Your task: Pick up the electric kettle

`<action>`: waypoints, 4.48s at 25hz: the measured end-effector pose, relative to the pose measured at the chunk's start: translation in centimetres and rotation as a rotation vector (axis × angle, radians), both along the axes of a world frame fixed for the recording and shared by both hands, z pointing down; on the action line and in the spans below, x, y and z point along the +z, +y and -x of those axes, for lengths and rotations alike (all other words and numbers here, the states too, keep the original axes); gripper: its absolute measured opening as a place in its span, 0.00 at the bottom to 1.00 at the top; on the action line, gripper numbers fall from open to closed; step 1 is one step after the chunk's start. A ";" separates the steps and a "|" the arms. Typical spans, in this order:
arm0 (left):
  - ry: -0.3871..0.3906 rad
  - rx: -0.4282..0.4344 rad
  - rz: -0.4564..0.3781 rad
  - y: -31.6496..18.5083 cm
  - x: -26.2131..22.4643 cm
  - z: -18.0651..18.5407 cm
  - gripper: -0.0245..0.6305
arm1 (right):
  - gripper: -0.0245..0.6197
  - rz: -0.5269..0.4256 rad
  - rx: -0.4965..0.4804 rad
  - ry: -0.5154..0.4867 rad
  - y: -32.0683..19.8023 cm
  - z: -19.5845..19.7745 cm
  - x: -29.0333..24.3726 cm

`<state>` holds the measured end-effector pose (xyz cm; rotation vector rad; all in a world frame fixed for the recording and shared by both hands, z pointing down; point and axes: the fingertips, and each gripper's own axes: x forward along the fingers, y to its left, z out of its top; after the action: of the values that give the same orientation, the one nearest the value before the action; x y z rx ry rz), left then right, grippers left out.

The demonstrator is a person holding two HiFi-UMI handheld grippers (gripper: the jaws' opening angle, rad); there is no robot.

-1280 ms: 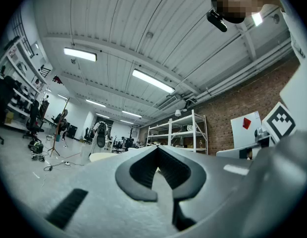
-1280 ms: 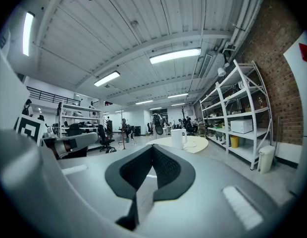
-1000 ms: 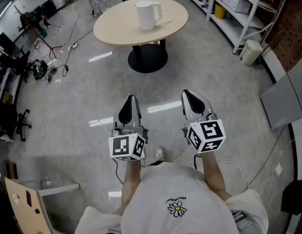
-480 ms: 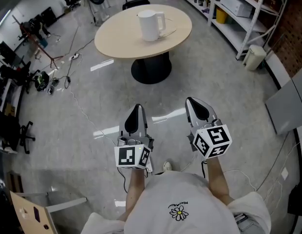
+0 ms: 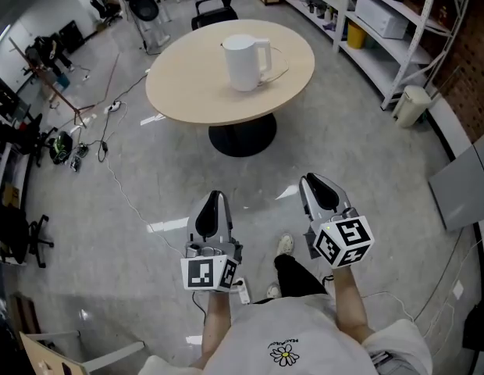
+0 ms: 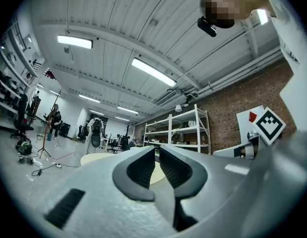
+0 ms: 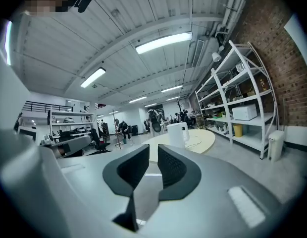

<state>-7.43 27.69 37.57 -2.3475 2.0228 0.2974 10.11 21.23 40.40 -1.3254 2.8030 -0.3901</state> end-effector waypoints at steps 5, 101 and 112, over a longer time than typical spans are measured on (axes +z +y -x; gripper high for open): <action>-0.004 0.030 -0.034 -10.1 -0.7 1.7 0.10 | 0.13 0.004 0.000 0.012 -9.6 2.1 0.5; -0.143 0.192 0.095 -65.1 -9.0 9.4 0.87 | 0.21 -0.037 0.000 0.237 -65.4 17.8 -5.6; -0.153 0.179 0.078 -64.8 -10.1 9.2 0.87 | 0.21 -0.046 -0.013 0.211 -65.0 17.7 -6.5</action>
<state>-16.63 -37.09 27.43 -2.5165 1.7931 0.0410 -7.60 -43.76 33.94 -1.4180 2.9697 -0.1946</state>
